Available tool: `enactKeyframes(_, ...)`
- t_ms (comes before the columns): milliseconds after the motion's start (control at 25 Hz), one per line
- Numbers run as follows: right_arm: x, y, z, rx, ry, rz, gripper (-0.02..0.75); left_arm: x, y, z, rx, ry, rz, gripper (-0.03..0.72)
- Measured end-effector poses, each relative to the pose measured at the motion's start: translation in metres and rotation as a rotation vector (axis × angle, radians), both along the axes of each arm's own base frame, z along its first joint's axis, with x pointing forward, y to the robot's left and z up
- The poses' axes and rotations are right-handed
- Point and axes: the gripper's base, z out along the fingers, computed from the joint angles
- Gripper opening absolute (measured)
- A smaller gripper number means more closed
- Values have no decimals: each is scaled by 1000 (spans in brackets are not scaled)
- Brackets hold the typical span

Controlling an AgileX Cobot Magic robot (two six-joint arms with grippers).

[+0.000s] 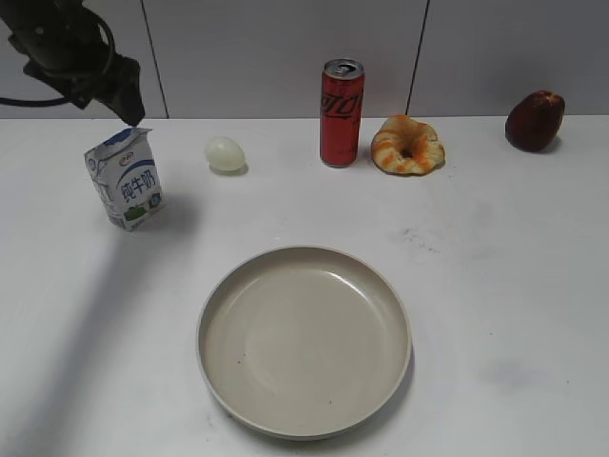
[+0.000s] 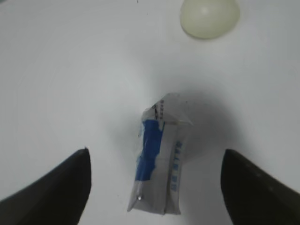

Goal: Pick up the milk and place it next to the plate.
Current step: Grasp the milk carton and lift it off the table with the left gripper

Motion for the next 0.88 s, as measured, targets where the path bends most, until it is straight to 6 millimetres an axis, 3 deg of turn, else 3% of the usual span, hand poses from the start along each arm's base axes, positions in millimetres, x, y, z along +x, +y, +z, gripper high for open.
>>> enactKeyframes(480, 0, 0, 0, 0, 0, 0, 588, 13, -3, -80, 47, 199, -5, 637)
enactKeyframes(720, 0, 0, 0, 0, 0, 0, 588, 15, -3, -94, 56, 233, -6, 502)
enactKeyframes(880, 0, 0, 0, 0, 0, 0, 588, 15, -1, -94, 61, 231, -5, 363)
